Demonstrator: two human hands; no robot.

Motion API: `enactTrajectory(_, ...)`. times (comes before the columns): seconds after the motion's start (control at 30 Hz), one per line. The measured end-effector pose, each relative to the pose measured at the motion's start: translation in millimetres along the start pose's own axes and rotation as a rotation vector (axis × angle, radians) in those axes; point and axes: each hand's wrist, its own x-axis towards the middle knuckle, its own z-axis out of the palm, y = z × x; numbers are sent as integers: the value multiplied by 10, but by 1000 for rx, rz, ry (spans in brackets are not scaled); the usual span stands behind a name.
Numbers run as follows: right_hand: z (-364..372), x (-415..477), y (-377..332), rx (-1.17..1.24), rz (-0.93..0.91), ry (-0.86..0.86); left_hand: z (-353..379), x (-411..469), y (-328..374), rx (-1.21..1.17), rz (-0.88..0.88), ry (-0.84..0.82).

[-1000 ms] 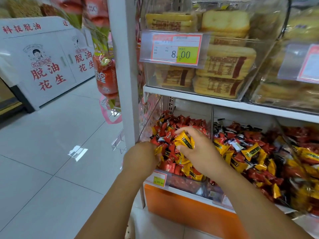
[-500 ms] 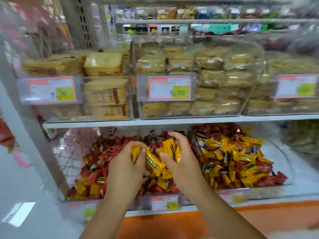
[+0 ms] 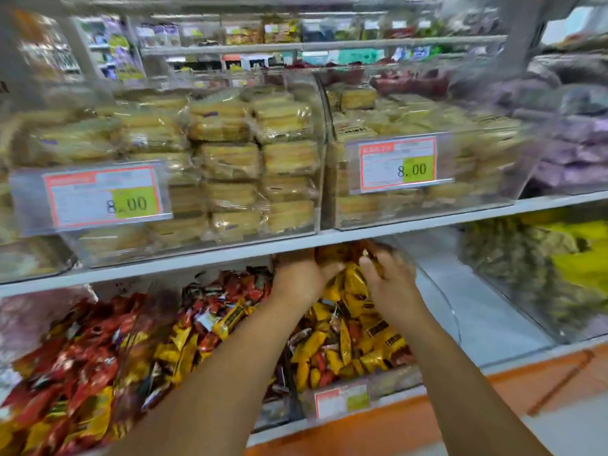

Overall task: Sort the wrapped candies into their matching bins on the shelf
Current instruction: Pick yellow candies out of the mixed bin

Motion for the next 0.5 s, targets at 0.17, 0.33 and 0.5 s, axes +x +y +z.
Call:
enactTrajectory(0.17,-101,-146,-159,37,-75,-45,-192,-293,-349,20,203,100)
enactTrajectory(0.33,93,-626,-686,-12,-296,-271,-477,-942,-1026,-10,270,245)
enactTrajectory(0.5,519,-1076,-1301,-34,-484,-416,-808,-1613,-1961,-25,137,375)
